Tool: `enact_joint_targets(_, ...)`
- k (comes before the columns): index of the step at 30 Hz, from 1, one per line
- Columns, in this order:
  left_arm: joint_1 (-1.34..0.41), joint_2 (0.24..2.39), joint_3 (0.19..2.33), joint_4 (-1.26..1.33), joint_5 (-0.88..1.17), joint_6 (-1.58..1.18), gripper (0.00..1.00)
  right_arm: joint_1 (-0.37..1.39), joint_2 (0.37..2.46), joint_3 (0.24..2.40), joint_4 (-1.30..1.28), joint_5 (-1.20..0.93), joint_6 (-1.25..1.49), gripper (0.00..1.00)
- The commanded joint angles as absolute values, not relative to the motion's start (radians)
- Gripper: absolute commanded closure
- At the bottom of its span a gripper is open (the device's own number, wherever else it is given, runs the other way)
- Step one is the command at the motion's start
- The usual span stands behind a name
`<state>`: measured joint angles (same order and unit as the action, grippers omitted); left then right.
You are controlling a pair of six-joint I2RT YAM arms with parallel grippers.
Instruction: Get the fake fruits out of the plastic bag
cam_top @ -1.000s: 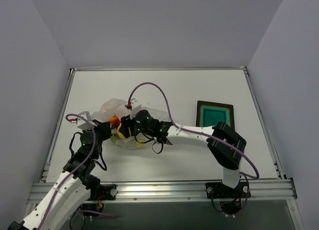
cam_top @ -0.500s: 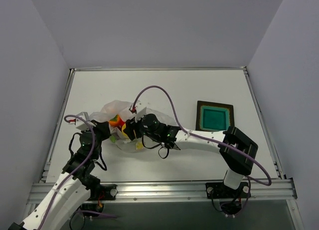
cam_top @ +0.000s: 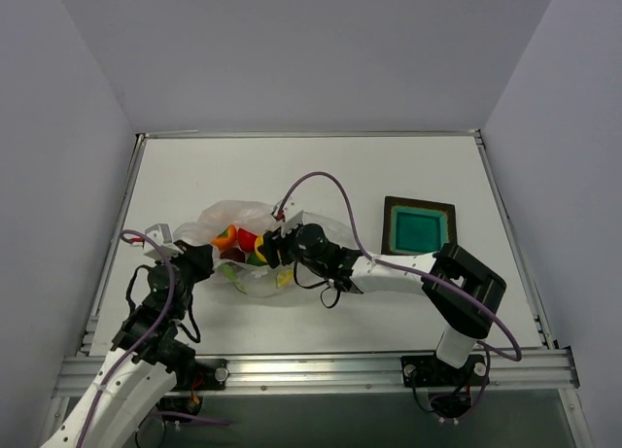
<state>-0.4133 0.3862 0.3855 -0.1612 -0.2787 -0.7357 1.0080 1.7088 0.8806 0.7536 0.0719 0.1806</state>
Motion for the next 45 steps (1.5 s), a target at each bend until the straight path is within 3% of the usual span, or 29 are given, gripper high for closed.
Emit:
enact_joint_targets(1,-0.417,0.437,0.466,-0.259,-0.252,-0.721,0.91,0.960,1.690,0.893,0.802,-0.146,0.172,0.99)
enact_joint_targets(2,-0.419,0.446,0.478,-0.274,-0.221,-0.716,0.79,0.951,1.692,0.903,0.792,-0.152,0.166,0.99)
enact_joint_targets(3,-0.419,0.454,0.509,-0.287,-0.204,-0.709,0.46,0.942,1.693,0.928,0.781,-0.138,0.154,1.00)
enact_joint_targets(4,-0.419,0.453,0.528,-0.317,-0.187,-0.706,0.33,0.925,1.697,0.942,0.764,-0.134,0.144,1.00)
enact_joint_targets(6,-0.423,0.427,0.596,-0.360,-0.160,-0.687,0.16,0.911,1.703,0.969,0.718,-0.137,0.127,1.00)
enact_joint_targets(10,-0.425,0.426,0.757,-0.454,-0.155,-0.638,0.17,0.878,1.694,0.954,0.732,-0.155,0.149,1.00)
enact_joint_targets(11,-0.426,0.437,0.791,-0.471,-0.150,-0.628,0.22,0.871,1.695,0.950,0.742,-0.163,0.159,1.00)
enact_joint_targets(12,-0.426,0.471,0.825,-0.498,-0.123,-0.611,0.36,0.865,1.697,0.948,0.742,-0.176,0.169,1.00)
enact_joint_targets(16,-0.426,0.584,0.977,-0.522,0.033,-0.592,0.61,0.856,1.698,0.946,0.749,-0.186,0.205,1.00)
enact_joint_targets(21,-0.437,0.793,1.057,-0.522,0.124,-0.519,0.62,0.844,1.700,0.956,0.747,-0.222,0.218,1.00)
enact_joint_targets(22,-0.443,0.823,1.072,-0.514,0.138,-0.508,0.61,0.839,1.700,0.957,0.746,-0.229,0.222,1.00)
enact_joint_targets(25,-0.485,0.954,1.152,-0.489,0.118,-0.434,0.47,0.822,1.704,0.960,0.742,-0.253,0.241,1.00)
enact_joint_targets(26,-0.494,0.991,1.176,-0.489,0.071,-0.407,0.28,0.822,1.704,0.959,0.744,-0.261,0.244,1.00)
enact_joint_targets(29,-0.495,1.170,1.265,-0.519,0.034,-0.345,0.05,0.821,1.700,0.957,0.744,-0.270,0.245,1.00)
enact_joint_targets(30,-0.494,1.190,1.276,-0.515,0.016,-0.353,0.03,0.819,1.700,0.954,0.744,-0.275,0.245,1.00)
enact_joint_targets(36,-0.486,1.310,1.259,-0.497,-0.048,-0.356,0.06,0.813,1.692,0.940,0.761,-0.298,0.253,1.00)
enact_joint_targets(39,-0.488,1.374,1.256,-0.465,-0.040,-0.357,0.01,0.813,1.687,0.939,0.770,-0.308,0.264,1.00)
enact_joint_targets(42,-0.486,1.416,1.246,-0.431,-0.061,-0.367,0.20,0.813,1.681,0.933,0.778,-0.313,0.270,1.00)
enact_joint_targets(43,-0.486,1.419,1.241,-0.420,-0.084,-0.370,0.44,0.813,1.675,0.931,0.776,-0.311,0.270,1.00)
enact_joint_targets(45,-0.486,1.410,1.223,-0.374,-0.103,-0.374,0.68,0.813,1.672,0.928,0.773,-0.310,0.271,1.00)
